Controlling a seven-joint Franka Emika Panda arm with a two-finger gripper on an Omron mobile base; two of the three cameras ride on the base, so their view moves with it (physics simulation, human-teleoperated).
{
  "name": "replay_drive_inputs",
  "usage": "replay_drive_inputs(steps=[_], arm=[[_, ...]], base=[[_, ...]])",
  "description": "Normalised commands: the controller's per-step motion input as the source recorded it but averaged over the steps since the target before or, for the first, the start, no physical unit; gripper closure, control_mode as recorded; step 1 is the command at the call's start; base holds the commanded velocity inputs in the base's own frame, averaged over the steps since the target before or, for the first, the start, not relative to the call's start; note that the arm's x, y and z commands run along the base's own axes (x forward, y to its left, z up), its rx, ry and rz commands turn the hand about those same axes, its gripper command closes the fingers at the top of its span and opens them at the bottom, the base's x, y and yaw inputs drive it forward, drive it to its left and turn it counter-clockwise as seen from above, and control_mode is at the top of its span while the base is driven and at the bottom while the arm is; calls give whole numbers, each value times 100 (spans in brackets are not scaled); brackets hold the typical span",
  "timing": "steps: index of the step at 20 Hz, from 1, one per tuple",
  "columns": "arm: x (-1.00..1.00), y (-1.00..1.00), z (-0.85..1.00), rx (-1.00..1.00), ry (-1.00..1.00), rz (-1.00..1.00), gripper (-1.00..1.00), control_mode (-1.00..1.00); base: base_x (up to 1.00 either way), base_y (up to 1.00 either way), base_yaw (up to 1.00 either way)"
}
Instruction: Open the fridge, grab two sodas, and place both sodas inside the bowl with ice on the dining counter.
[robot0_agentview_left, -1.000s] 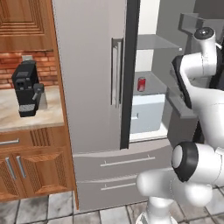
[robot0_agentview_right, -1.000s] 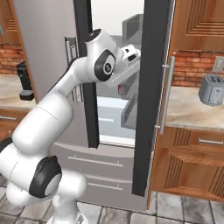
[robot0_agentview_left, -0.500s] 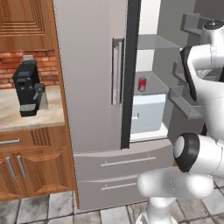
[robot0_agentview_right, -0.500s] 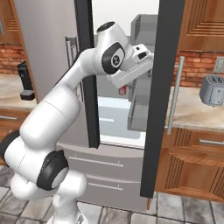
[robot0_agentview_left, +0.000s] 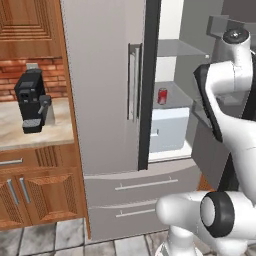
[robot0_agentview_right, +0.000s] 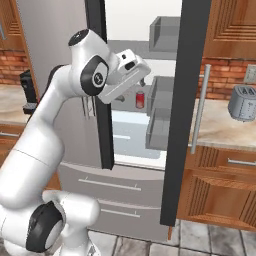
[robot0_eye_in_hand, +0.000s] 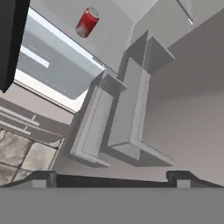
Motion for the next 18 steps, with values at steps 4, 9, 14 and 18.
replay_drive_inputs(steps=[4, 9, 14, 18], arm=[[6, 100, -10, 0, -16, 0, -100, -100], [24, 100, -12, 2, -17, 3, -100, -100], [7, 100, -4, 16, -23, 3, -100, -100], [0, 99, 0, 25, -24, 3, -100, -100]], base=[[0, 0, 0], [0, 0, 0], [0, 0, 0], [0, 0, 0]])
